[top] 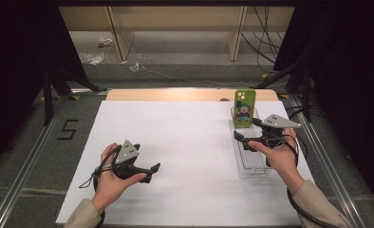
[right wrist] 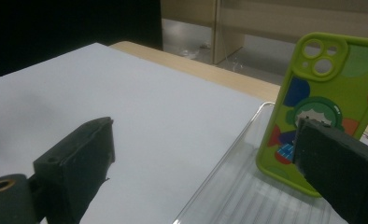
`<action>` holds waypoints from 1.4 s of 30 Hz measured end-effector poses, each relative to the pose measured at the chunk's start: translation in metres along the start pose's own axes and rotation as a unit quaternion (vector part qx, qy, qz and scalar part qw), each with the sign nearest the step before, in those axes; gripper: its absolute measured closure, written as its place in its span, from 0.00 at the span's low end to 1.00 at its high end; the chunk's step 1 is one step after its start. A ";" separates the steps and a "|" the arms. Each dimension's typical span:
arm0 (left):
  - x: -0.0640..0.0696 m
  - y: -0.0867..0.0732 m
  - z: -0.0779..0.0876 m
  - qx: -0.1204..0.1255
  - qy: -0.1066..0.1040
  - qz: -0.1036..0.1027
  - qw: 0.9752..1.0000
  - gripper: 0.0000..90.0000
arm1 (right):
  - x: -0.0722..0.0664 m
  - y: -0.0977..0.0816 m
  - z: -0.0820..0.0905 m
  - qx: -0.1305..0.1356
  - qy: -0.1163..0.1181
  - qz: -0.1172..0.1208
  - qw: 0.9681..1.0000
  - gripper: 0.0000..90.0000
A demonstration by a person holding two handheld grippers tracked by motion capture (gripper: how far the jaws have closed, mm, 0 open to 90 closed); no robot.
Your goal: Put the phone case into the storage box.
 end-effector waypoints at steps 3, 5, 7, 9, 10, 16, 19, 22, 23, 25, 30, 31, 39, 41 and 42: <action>0.000 0.000 0.000 0.000 0.000 0.000 1.000 0.00 | -0.001 -0.001 0.003 0.001 0.002 0.000 1.000 0.08; 0.000 0.000 0.000 0.000 0.000 0.000 1.000 0.00 | -0.001 -0.002 0.005 0.002 0.003 0.002 1.000 0.08; 0.000 0.000 0.000 -0.001 0.000 0.000 1.000 0.00 | -0.002 -0.003 0.006 0.002 0.005 0.003 1.000 0.08; 0.000 0.000 0.000 0.000 0.000 0.001 1.000 0.00 | -0.002 -0.004 0.008 0.003 0.006 0.003 1.000 0.08; 0.000 0.000 0.001 0.000 0.000 0.000 1.000 0.00 | -0.002 -0.005 0.009 0.004 0.006 0.003 1.000 0.08; -0.001 0.000 0.002 0.000 0.002 0.001 1.000 0.00 | -0.003 -0.008 0.013 0.004 0.009 0.003 1.000 0.08; -0.001 -0.001 0.002 0.000 0.002 0.001 1.000 0.00 | -0.002 -0.011 0.015 0.003 0.009 0.005 1.000 0.08; -0.001 -0.001 0.002 0.000 0.003 0.001 1.000 0.00 | -0.002 -0.012 0.017 0.004 0.010 0.006 1.000 0.08; -0.001 -0.001 0.002 -0.001 0.003 0.001 1.000 0.00 | -0.002 -0.013 0.018 0.006 0.010 0.006 1.000 0.08; -0.001 -0.001 0.002 -0.001 0.002 0.000 1.000 0.00 | -0.003 -0.013 0.020 0.007 0.010 0.004 1.000 0.08; -0.001 -0.001 0.002 -0.001 0.002 0.001 1.000 0.00 | -0.003 -0.015 0.022 0.007 0.012 0.006 1.000 0.08; -0.001 -0.001 0.002 -0.001 0.003 0.001 1.000 0.00 | -0.003 -0.016 0.023 0.007 0.012 0.006 1.000 0.08; -0.001 0.000 0.002 -0.001 0.002 0.001 1.000 0.00 | -0.001 -0.020 0.027 0.008 0.010 0.007 1.000 0.08; -0.001 0.000 0.002 -0.001 0.002 0.000 1.000 0.00 | 0.000 -0.021 0.028 0.007 0.009 0.007 1.000 0.08; -0.001 -0.001 0.002 -0.001 0.002 0.001 1.000 0.00 | 0.000 -0.021 0.028 0.007 0.009 0.007 1.000 0.08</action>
Point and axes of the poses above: each handheld gripper's, and its own axes: z roughly backward along the jaws, y roughly out of its top, x roughly to its right, the point moved 3 cm from there along -z, roughly forward along the jaws, and after that the axes turned 15 degrees about -y, right-handed, at the moved point
